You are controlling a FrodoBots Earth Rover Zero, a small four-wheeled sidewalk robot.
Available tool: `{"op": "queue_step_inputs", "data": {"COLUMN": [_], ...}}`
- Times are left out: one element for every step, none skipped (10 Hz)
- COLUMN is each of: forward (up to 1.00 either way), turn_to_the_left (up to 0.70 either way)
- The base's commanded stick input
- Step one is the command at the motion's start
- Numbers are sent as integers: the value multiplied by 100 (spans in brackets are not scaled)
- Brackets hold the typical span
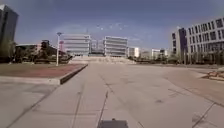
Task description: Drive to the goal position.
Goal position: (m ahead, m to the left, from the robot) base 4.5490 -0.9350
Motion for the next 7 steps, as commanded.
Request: {"op": "queue_step_inputs", "data": {"forward": [70, 70, 70, 70, 70, 70, 70], "turn_to_the_left": [1, 1, 1, 1, 1, 1, 1]}}
